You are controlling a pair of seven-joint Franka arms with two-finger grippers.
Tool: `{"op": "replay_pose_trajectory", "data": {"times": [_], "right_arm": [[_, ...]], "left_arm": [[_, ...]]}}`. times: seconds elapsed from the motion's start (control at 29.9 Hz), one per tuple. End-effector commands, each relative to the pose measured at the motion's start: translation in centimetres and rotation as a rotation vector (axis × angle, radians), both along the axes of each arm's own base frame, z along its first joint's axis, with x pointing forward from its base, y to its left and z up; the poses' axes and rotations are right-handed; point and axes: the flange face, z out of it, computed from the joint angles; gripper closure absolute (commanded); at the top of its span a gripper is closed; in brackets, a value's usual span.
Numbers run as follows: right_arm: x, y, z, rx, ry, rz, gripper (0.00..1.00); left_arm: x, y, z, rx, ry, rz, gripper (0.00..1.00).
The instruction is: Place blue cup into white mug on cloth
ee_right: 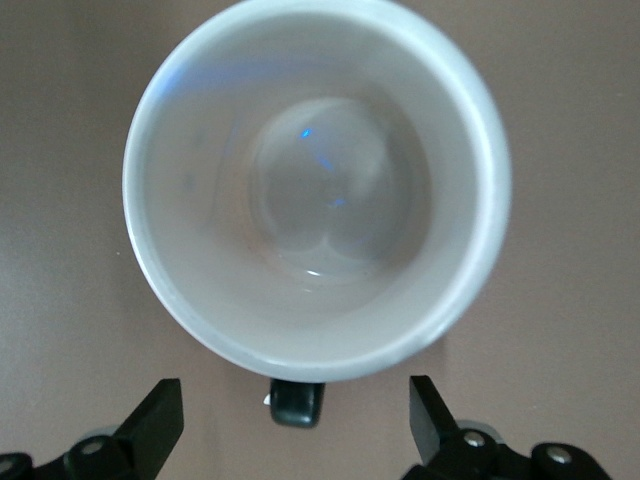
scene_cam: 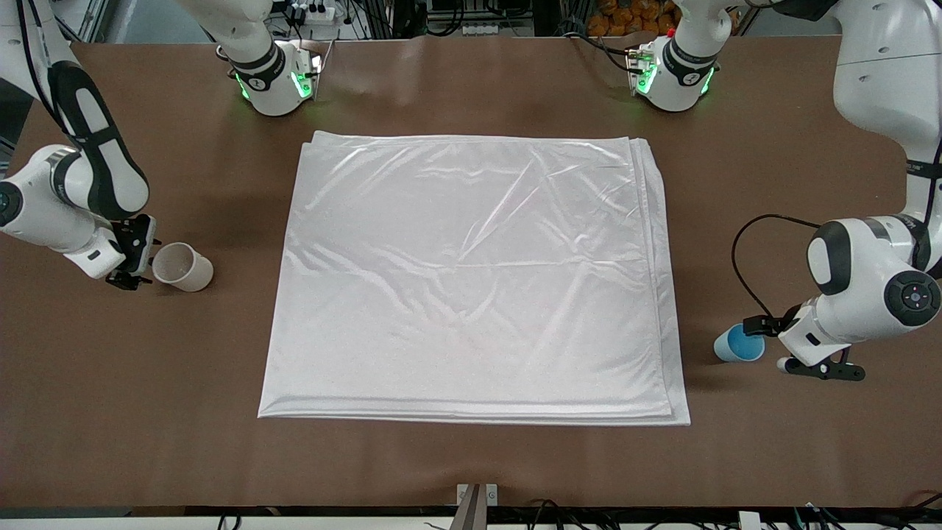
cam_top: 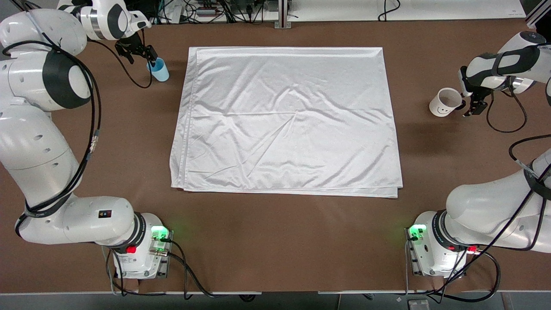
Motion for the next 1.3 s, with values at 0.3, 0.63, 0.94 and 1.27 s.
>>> {"op": "replay_pose_trajectory", "data": {"times": [0.3, 0.63, 0.94, 1.27], "right_arm": [[-0.9, -0.4, -0.9, 0.008, -0.013, 0.036, 0.92], [-0.7, -0.1, -0.1, 0.037, -0.026, 0.013, 1.0], [2.0, 2.9, 5.6, 0.084, -0.091, 0.063, 1.0], [5.5, 12.0, 11.8, 0.199, -0.089, 0.125, 1.0]], "left_arm": [[0.7, 0.2, -3.1, 0.003, 0.004, -0.027, 0.0], [0.7, 0.1, -4.2, 0.0, 0.006, -0.005, 0.75], [0.8, 0.1, -3.7, -0.009, -0.004, 0.029, 1.0], [1.1, -0.1, -1.6, -0.009, -0.032, 0.023, 1.0]]}}
